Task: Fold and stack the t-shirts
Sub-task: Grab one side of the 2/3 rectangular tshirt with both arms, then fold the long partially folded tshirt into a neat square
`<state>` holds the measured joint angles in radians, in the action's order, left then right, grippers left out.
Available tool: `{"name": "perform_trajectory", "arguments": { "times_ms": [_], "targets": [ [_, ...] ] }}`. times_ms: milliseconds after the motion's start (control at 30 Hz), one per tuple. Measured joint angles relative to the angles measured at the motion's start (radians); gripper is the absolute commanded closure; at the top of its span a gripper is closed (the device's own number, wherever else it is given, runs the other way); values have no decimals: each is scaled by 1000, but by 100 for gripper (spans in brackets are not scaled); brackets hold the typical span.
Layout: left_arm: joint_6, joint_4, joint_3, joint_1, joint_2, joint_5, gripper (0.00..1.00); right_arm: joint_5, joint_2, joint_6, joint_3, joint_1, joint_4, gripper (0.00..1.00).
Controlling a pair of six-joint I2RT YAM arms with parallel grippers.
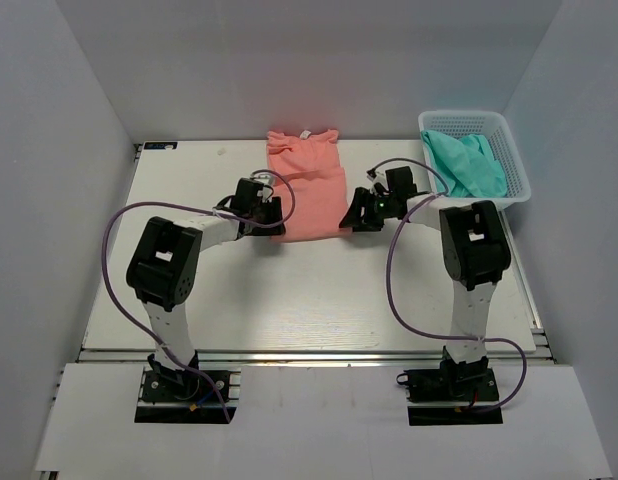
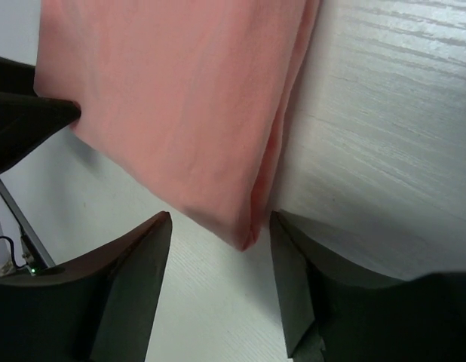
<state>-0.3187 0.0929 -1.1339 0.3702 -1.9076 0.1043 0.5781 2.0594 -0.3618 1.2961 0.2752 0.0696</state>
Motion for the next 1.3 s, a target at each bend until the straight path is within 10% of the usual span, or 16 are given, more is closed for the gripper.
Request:
{"name": "perform_trajectory", "arguments": {
  "times_ms": [267,367,933,1300],
  "targets": [
    [-2,-29,14,0,-17,69,100,17,29,-18,-18,-2,-30,85],
    [-5,-57,68,-1,16,107,100,40,10,-16,-66,-2,-44,100],
    [-37,29,391,45,801,559,96,192,-754,64,-409,0,113,100],
    [-128,126,391,37,936,480,99,217,-828,65,-356,0,135,100]
  ]
}}
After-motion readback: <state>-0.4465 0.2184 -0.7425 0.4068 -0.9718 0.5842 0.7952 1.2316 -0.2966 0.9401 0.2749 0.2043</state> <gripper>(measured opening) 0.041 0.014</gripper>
